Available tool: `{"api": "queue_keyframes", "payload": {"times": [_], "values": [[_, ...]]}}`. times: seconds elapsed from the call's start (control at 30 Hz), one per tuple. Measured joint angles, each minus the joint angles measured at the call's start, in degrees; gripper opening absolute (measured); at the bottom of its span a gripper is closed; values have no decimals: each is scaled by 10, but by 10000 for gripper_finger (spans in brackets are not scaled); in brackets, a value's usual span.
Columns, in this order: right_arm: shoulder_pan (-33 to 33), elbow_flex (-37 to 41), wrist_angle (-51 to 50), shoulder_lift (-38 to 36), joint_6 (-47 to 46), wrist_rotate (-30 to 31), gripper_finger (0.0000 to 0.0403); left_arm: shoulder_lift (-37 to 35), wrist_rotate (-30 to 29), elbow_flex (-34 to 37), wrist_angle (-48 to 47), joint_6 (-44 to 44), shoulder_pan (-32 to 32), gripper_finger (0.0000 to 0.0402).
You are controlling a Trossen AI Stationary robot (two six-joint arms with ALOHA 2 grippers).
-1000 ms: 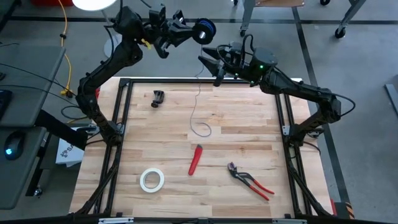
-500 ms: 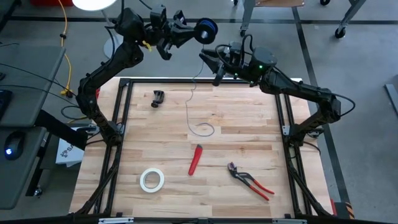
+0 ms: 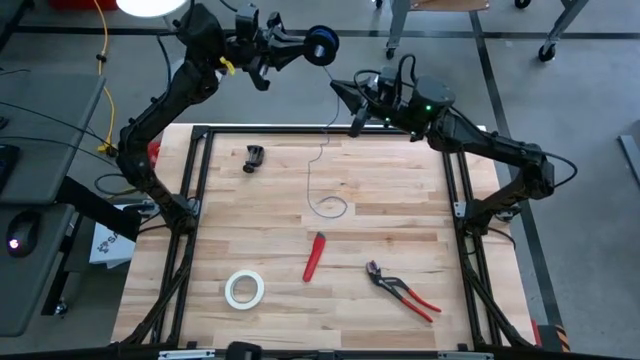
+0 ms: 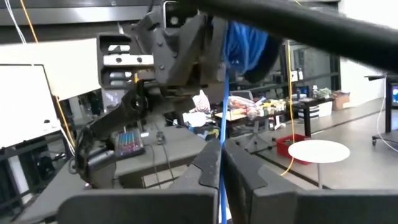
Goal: Coil cords
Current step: Coil the blue wire cable onto the black spool
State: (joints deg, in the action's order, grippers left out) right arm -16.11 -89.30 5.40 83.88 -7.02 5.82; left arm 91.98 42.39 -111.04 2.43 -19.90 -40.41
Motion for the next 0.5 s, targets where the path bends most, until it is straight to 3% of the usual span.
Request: {"api": "queue_keyframes", "payload": {"times": [0.4, 0.5], "values": [[-1, 0, -1, 1, -6, -1, 1, -11, -12, 0, -21, 21, 0, 0], [-5, 1, -16, 1, -7, -7, 17, -11, -20, 0, -7, 20, 1, 0]]}}
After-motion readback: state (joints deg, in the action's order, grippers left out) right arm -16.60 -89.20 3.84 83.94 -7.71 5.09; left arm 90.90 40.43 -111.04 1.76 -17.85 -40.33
